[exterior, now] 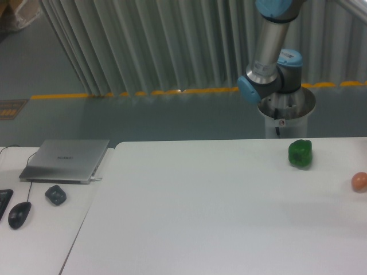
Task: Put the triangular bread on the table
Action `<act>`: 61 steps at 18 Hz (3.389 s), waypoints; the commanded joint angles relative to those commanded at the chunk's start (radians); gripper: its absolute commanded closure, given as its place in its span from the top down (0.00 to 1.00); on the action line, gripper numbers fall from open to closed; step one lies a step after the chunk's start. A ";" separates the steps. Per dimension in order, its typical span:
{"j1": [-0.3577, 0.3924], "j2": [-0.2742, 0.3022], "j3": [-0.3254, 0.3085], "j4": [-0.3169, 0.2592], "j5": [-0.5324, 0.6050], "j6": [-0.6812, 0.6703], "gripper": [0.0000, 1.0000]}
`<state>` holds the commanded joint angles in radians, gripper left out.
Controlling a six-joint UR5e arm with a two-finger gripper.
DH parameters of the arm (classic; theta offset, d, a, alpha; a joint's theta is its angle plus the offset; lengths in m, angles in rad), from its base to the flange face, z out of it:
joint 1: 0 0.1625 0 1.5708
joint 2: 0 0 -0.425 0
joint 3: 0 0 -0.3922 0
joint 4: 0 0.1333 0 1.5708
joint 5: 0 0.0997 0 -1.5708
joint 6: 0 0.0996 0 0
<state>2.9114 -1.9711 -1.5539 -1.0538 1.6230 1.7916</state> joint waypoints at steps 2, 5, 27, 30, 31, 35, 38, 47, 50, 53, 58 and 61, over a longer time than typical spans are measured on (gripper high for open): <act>-0.001 -0.009 -0.002 -0.002 0.006 -0.001 1.00; -0.003 -0.018 -0.008 -0.002 0.006 -0.008 1.00; -0.009 -0.048 0.000 -0.005 0.029 -0.055 0.24; -0.011 -0.043 0.002 -0.014 0.029 -0.058 0.18; -0.012 -0.040 0.006 -0.029 0.029 -0.058 0.18; -0.014 -0.022 0.081 -0.215 0.014 -0.101 0.17; -0.017 0.001 0.086 -0.273 0.000 -0.104 0.17; -0.011 0.037 0.141 -0.431 -0.097 -0.147 0.17; -0.047 0.053 0.178 -0.509 -0.110 -0.230 0.17; -0.112 0.069 0.176 -0.512 -0.110 -0.345 0.17; -0.263 0.081 0.173 -0.506 -0.107 -0.506 0.17; -0.346 0.092 0.160 -0.499 -0.101 -0.515 0.17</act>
<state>2.5651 -1.8791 -1.3943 -1.5524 1.5217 1.2763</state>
